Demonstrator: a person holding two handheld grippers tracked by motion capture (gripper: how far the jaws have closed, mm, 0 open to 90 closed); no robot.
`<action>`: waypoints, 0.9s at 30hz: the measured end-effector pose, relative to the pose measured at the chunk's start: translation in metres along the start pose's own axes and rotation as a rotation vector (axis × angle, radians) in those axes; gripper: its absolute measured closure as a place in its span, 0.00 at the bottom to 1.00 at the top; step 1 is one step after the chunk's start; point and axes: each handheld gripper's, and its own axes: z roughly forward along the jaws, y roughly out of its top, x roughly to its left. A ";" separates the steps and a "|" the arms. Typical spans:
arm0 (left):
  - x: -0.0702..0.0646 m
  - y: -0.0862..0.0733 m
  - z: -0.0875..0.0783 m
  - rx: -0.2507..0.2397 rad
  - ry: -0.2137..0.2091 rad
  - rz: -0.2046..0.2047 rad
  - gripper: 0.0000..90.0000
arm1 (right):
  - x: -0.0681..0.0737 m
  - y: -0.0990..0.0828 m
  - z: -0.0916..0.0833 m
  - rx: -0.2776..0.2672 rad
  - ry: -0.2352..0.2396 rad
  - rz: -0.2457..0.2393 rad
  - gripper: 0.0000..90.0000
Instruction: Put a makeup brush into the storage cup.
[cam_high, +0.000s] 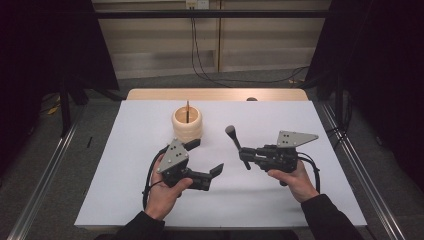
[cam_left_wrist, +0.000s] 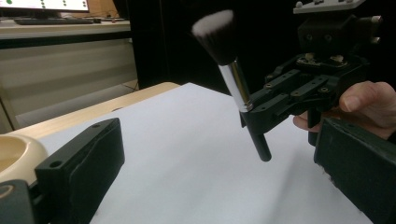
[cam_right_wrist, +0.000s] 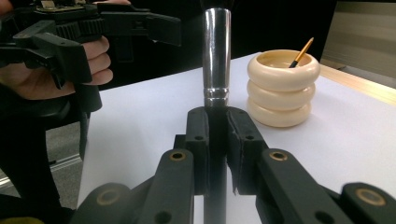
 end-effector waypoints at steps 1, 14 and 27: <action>-0.001 0.001 0.002 0.000 -0.004 -0.006 0.02 | 0.000 0.000 0.000 0.002 0.001 -0.001 0.88; -0.008 0.020 0.025 -0.012 -0.023 -0.001 0.02 | 0.007 0.001 0.008 0.000 0.020 -0.008 0.88; -0.005 0.026 0.032 0.006 0.008 -0.010 0.14 | 0.010 0.001 0.013 -0.002 0.025 -0.011 0.89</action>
